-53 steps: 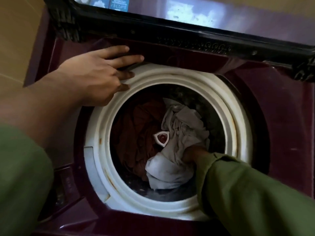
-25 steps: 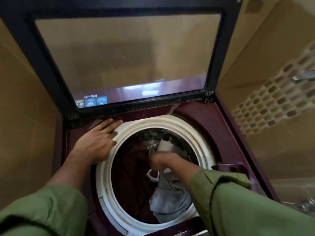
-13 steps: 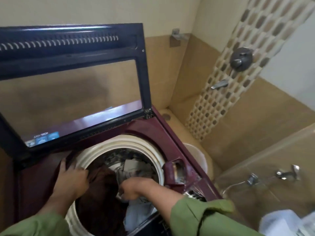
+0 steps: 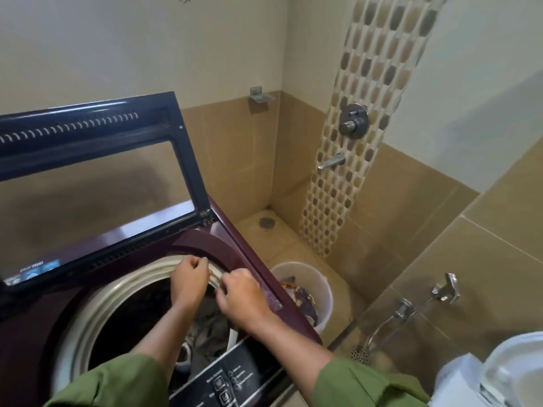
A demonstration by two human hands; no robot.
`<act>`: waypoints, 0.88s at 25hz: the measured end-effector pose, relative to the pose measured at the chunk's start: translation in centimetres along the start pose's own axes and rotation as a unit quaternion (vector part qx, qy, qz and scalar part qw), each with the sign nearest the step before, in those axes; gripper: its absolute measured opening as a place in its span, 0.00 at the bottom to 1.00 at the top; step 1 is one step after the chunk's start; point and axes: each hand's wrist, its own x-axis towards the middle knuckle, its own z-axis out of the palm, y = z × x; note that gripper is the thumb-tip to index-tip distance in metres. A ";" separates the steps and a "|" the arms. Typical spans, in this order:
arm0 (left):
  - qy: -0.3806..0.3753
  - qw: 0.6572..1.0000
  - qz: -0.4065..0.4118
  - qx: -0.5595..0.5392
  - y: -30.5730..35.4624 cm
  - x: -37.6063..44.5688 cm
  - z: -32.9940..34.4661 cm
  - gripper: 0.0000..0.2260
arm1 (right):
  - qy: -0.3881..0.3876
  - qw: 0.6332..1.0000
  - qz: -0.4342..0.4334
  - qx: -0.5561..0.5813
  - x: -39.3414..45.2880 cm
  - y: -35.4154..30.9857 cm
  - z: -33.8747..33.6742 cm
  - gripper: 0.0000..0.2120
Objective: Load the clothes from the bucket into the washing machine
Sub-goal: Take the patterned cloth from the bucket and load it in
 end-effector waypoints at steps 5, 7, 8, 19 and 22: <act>-0.032 0.991 0.036 -0.122 4.4 -5.1 6.1 0.07 | 0.100 0.991 0.021 0.091 -3.1 6.6 -4.0 0.06; -0.069 0.989 0.054 -0.122 5.3 -7.0 8.7 0.09 | 0.108 0.987 0.054 0.107 -4.4 9.5 -5.4 0.06; -0.091 0.988 0.058 -0.109 5.5 -7.8 10.1 0.10 | 0.108 0.985 0.072 0.112 -5.1 11.1 -6.2 0.07; -0.118 0.983 -0.017 0.141 6.5 -10.5 21.3 0.06 | 0.013 0.964 0.242 0.107 -8.8 25.2 -9.4 0.11; -0.151 0.971 -0.067 0.175 5.6 -9.0 23.5 0.04 | -0.027 0.965 0.245 0.095 -8.0 28.2 -8.9 0.11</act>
